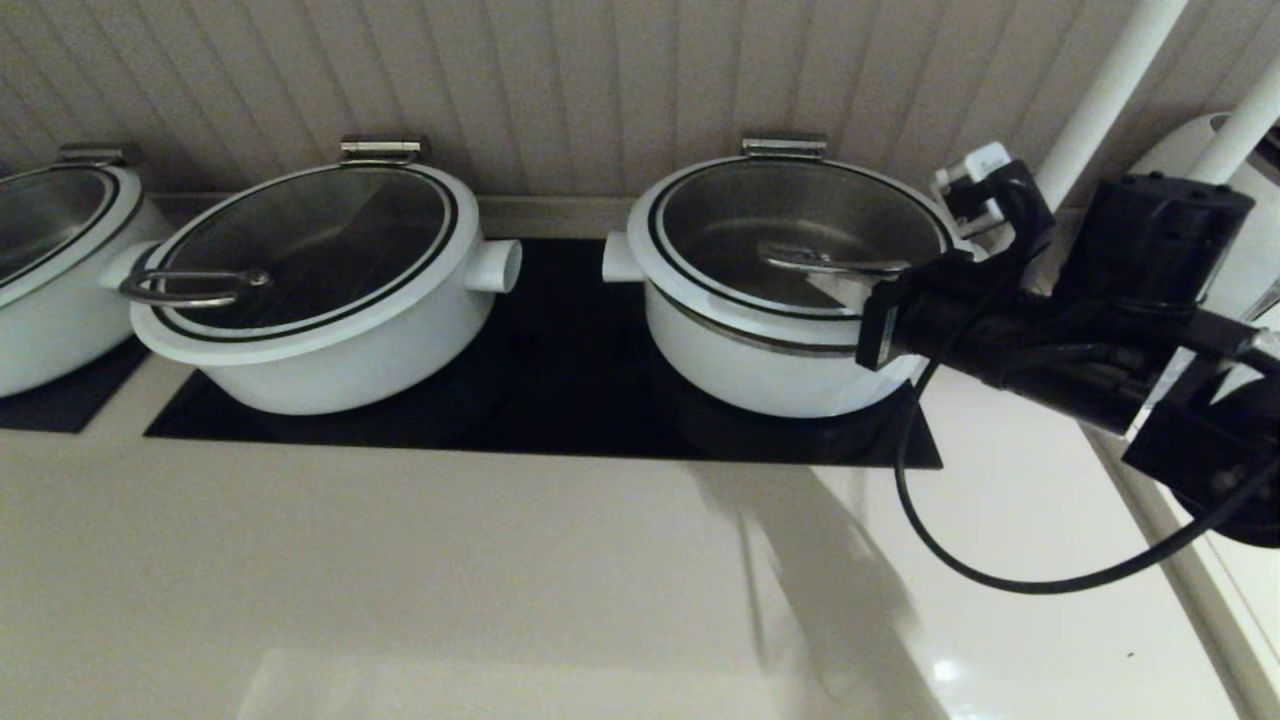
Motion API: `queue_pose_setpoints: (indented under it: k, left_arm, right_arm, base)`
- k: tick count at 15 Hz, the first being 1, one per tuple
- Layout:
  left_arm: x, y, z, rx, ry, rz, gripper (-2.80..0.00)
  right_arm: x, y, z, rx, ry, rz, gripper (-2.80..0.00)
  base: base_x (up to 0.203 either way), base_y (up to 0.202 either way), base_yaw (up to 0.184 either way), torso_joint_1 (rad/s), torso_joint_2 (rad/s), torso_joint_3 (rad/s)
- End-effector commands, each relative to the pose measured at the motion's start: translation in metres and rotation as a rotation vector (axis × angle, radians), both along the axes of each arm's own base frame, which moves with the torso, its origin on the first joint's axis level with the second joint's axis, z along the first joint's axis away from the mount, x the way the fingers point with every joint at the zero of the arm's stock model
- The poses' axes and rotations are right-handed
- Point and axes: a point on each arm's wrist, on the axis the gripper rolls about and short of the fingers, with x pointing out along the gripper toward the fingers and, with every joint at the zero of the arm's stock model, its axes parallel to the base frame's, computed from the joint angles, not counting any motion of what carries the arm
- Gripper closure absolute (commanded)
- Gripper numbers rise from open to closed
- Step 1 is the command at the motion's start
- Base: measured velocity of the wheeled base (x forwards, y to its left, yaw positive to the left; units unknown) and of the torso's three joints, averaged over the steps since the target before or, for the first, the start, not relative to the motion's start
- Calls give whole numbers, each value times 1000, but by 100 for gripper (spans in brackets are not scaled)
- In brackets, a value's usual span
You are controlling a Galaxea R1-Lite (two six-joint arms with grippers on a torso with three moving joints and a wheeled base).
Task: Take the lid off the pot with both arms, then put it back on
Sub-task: Open the food pot lid a small opening with the right arm
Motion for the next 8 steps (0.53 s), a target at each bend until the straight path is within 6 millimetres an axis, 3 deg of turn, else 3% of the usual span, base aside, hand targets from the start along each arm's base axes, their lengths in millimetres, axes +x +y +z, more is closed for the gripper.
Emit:
queue_pose_setpoints:
  k: [1, 8]
  left_arm:
    - [0, 0, 0, 0, 0, 0, 0]
    - [0, 0, 0, 0, 0, 0, 0]
  right_arm:
    - [-8, -4, 11, 14, -34, 1, 0]
    - [-12, -6, 19, 30, -61, -18, 0]
  base:
    - [0, 0, 0, 0, 0, 0]
    - [0, 0, 0, 0, 0, 0]
